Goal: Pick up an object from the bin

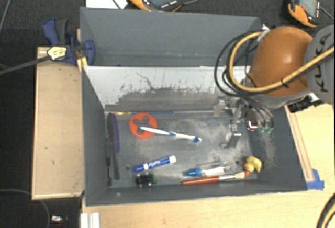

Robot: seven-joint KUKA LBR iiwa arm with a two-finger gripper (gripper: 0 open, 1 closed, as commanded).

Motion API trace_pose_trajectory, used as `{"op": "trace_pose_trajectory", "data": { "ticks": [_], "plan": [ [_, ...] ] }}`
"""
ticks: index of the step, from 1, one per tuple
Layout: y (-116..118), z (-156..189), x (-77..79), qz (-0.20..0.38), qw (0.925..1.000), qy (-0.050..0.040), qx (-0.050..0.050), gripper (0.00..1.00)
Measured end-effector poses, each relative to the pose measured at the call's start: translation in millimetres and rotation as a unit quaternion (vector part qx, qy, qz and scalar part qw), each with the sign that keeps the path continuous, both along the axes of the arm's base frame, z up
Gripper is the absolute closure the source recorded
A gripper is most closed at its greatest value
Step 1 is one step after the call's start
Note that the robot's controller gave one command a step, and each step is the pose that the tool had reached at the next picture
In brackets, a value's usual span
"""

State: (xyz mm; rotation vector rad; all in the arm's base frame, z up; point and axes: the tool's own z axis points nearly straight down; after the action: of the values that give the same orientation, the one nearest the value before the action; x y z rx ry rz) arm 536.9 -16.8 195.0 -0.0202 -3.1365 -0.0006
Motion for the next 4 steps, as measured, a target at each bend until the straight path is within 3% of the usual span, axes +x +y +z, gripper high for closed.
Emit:
{"op": "trace_pose_trajectory", "data": {
  "ticks": [1, 2, 3, 4],
  "plan": [
    [0, 5, 1.5, 0.001, 1.0000, -0.0040, 0.000, 0.00],
    [83, -127, 52.5, 0.083, 0.9965, -0.0046, 0.001, 0.00],
    [71, -55, 54.9, -0.013, 0.9999, -0.0110, -0.001, 0.00],
    [111, -95, 49.3, 0.039, 0.9992, 0.0003, 0.001, 0.00]
  ]
}}
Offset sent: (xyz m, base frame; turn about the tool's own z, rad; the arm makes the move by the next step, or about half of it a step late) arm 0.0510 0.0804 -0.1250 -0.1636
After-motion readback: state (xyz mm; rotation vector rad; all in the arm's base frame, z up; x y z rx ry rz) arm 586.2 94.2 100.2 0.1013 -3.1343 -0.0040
